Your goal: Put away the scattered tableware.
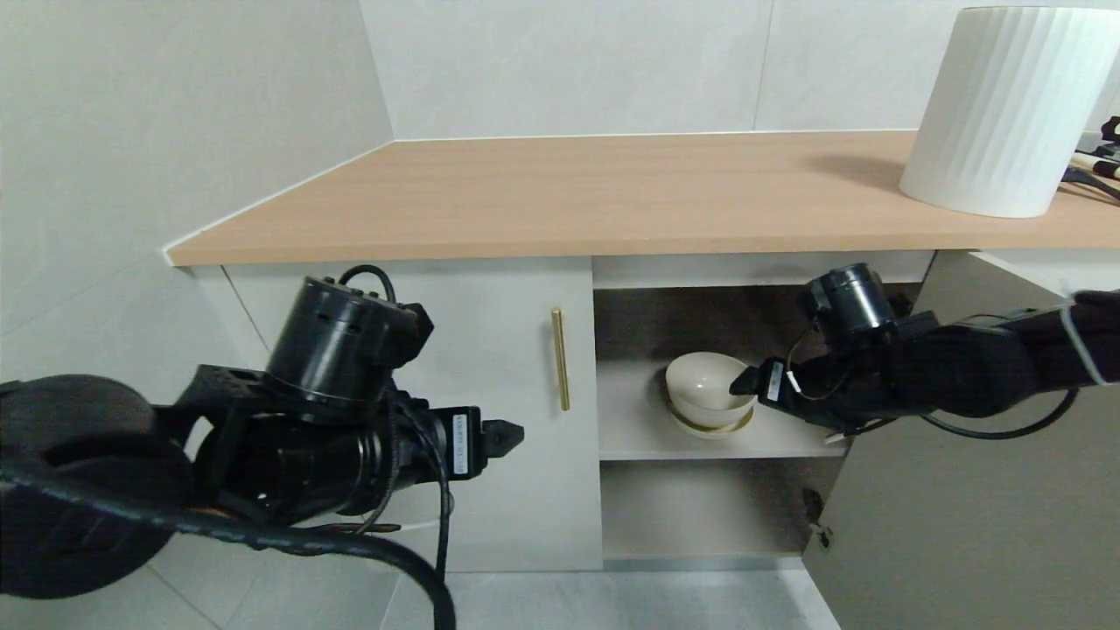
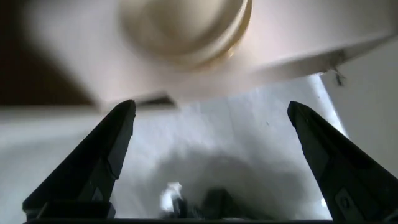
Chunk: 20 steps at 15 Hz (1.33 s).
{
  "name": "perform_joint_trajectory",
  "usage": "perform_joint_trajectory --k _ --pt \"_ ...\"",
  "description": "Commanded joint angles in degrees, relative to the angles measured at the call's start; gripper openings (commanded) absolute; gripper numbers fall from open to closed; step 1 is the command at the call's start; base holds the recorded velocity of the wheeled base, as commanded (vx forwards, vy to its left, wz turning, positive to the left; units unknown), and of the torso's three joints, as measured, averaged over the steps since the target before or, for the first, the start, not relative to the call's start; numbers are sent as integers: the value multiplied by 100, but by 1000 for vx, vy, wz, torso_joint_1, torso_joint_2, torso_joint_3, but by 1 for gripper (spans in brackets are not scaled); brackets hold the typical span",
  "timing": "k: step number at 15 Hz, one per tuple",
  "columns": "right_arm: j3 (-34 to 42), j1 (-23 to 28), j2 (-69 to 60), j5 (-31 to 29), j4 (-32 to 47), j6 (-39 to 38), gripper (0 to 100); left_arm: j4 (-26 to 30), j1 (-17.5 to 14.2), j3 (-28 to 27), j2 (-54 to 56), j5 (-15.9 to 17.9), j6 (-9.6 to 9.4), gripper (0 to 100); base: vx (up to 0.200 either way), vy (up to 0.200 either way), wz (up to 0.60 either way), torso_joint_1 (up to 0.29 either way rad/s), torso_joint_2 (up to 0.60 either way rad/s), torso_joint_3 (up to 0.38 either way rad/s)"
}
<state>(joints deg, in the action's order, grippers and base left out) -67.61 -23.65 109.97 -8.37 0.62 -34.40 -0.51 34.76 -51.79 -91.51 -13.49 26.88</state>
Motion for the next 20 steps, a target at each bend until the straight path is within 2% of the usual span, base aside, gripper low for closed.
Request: perform_joint_trajectory --k 1,4,6,9,11,15,20 --pt "1057 -351 -1637 284 -1 197 100 7 -83 265 802 22 -25 100 0 0 0 0 0 0" --pt "1848 -764 -2481 293 -9 487 100 -37 -101 661 1241 22 -25 100 0 0 0 0 0 0" --pt "2041 -861 -2709 240 -9 496 100 -28 -109 705 1496 31 -16 100 0 0 0 0 0 0" --pt "2278 -1010 -2806 213 -18 496 100 -28 -197 740 1452 40 -7 100 0 0 0 0 0 0" --pt "2314 -1177 -2823 -41 -18 505 100 -37 -197 775 1356 40 -7 100 0 0 0 0 0 0" --pt "2358 -1230 -2823 -156 -18 513 100 -37 -197 793 1329 40 -7 100 0 0 0 0 0 0" --pt "2384 -1230 -2779 -147 -18 513 100 -37 -188 793 1338 40 -7 100 -200 0 0 2 0 7"
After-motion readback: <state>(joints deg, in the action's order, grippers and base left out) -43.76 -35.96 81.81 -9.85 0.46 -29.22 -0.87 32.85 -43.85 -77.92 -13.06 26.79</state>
